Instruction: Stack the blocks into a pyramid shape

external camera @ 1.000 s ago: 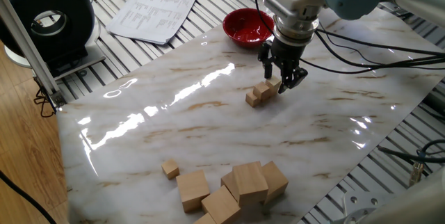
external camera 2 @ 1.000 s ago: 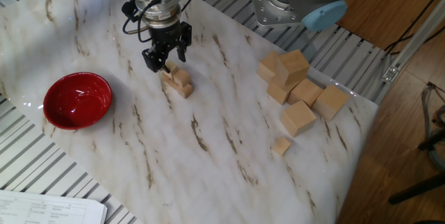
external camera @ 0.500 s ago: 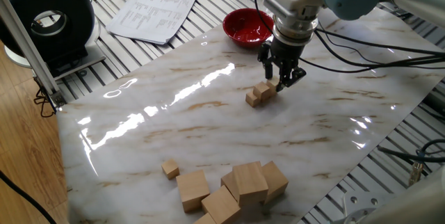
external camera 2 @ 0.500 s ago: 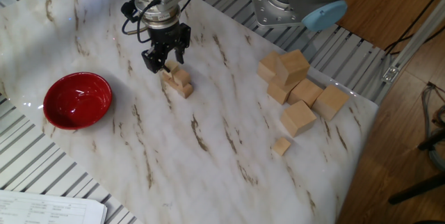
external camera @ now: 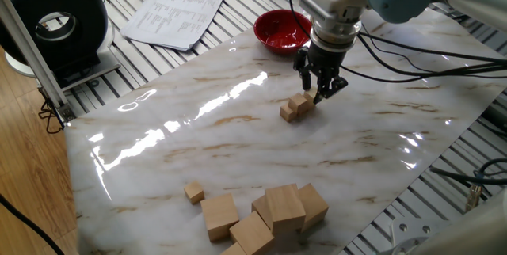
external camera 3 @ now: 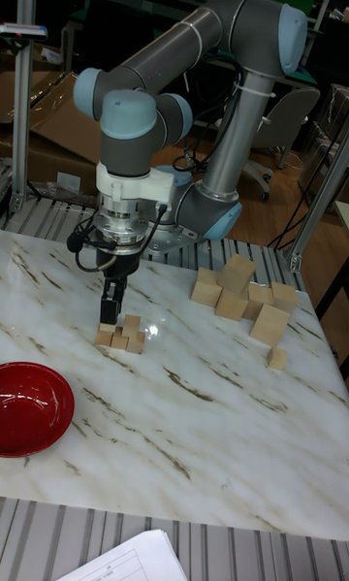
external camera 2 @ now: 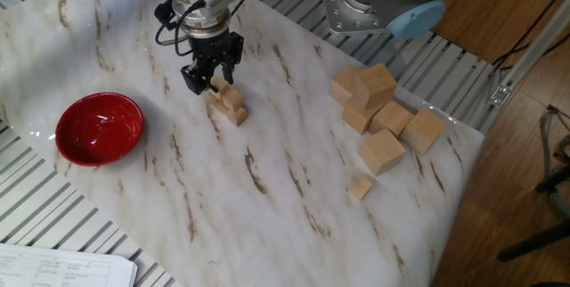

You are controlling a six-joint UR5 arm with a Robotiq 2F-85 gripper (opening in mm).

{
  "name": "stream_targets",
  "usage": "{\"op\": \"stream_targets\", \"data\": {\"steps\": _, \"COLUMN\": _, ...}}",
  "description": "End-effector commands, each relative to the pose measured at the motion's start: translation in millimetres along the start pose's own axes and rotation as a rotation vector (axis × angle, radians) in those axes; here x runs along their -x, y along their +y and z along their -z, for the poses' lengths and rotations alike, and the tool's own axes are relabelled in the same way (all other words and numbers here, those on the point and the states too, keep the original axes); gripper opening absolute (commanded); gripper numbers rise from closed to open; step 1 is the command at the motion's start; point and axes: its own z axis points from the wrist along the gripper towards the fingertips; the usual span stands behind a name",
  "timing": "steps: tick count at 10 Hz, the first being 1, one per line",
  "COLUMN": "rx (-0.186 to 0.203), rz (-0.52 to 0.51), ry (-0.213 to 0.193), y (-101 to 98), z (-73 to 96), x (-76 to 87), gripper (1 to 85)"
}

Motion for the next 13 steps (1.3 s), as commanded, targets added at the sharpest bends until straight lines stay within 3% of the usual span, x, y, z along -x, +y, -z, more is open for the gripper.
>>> {"op": "stream_targets", "data": {"steps": 1, "rx": -0.006, "rz": -0.016, "ry": -0.009, "y": -3.2, "z": 0.9, "x": 3.9, "gripper": 40.3}}
{"op": "stream_targets", "data": {"steps": 13, "rx": -0.008, "rz": -0.03, "ry": -0.019, "y": -5.7, "z": -1.1, "x": 14.3, "gripper": 38.3}}
